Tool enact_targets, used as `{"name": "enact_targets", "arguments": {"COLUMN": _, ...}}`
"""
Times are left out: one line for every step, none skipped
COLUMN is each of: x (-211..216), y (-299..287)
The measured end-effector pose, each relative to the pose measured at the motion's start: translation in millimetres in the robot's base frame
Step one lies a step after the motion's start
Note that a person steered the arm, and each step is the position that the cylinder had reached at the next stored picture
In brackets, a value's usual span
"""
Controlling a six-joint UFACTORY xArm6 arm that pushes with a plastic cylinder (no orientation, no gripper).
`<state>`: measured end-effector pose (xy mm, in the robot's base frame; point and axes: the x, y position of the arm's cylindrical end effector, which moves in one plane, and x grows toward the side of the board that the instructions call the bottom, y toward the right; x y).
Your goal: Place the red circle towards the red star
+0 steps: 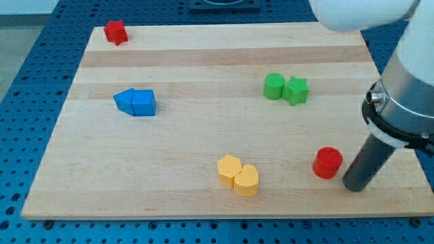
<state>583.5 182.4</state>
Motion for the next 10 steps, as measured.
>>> {"name": "enact_targets", "arguments": {"x": -2, "y": -31}}
{"name": "enact_targets", "arguments": {"x": -16, "y": -56}}
{"name": "enact_targets", "arguments": {"x": -43, "y": -54}}
{"name": "enact_targets", "arguments": {"x": -50, "y": -29}}
{"name": "enact_targets", "arguments": {"x": -43, "y": 1}}
{"name": "enact_targets", "arguments": {"x": -61, "y": 11}}
{"name": "enact_targets", "arguments": {"x": -73, "y": -4}}
{"name": "enact_targets", "arguments": {"x": -75, "y": -30}}
{"name": "enact_targets", "arguments": {"x": -76, "y": -57}}
{"name": "enact_targets", "arguments": {"x": -88, "y": -76}}
